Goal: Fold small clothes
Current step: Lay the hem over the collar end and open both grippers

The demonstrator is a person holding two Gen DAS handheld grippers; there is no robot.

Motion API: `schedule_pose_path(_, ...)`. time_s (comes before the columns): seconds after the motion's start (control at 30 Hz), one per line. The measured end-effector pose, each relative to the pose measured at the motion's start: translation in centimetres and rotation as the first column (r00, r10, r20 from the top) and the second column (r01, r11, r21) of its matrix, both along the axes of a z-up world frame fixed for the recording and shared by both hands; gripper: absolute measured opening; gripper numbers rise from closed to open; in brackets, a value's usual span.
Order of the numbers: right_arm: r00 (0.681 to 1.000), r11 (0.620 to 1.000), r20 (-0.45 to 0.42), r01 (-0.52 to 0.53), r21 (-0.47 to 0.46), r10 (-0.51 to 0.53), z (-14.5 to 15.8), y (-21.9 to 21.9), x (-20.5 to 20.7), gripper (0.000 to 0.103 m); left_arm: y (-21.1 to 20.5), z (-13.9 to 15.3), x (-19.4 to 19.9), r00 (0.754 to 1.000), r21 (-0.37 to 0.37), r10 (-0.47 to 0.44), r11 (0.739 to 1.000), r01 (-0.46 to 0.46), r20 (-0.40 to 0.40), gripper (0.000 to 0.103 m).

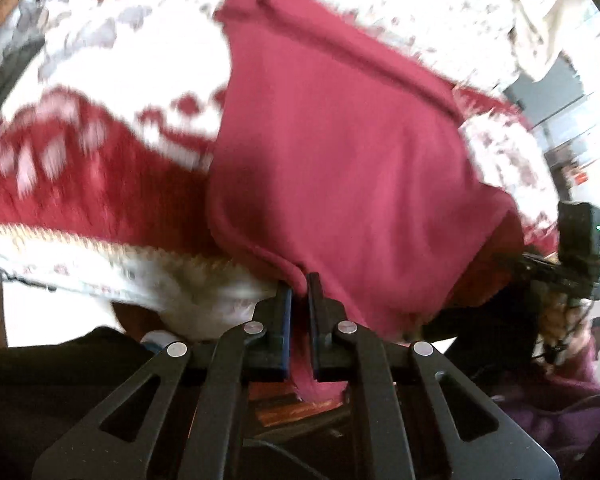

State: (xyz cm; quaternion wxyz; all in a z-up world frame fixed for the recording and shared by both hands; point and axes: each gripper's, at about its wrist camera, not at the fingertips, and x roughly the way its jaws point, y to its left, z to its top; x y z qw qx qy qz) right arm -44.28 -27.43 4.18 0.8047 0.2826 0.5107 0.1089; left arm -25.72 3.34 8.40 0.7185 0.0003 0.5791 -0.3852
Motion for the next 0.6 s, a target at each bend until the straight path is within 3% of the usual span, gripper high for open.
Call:
schedule_pose_path(0.17, 0.981, 0.993, 0.174, 0.072, 0.095, -0.088, 4.8, -3.3, 0.7, 0.011, -0.7, 5.2, 2.8, 0.996, -0.112, 0.046, 0.993, -0.037, 0.077, 0.006)
schedule_pose_path(0.3, 0.952, 0.988, 0.268, 0.134, 0.081, -0.151, 7.6, -5.1, 3.0, 0.011, -3.1, 7.8, 6.4, 0.984, -0.165, 0.094, 0.984, -0.069, 0.151, 0.006)
schedule_pose_path(0.47, 0.911, 0.966, 0.323, 0.242, 0.087, -0.257, 9.5, -9.5, 8.1, 0.01, -7.4, 8.3, 12.9, 0.967, -0.197, 0.173, 0.971, -0.136, 0.188, 0.006)
schedule_pose_path(0.6, 0.888, 0.931, 0.282, 0.354, 0.085, -0.363, 8.2, -13.0, 12.8, 0.01, -10.7, 6.5, 18.6, 0.957, -0.18, 0.241, 0.961, -0.211, 0.163, 0.006)
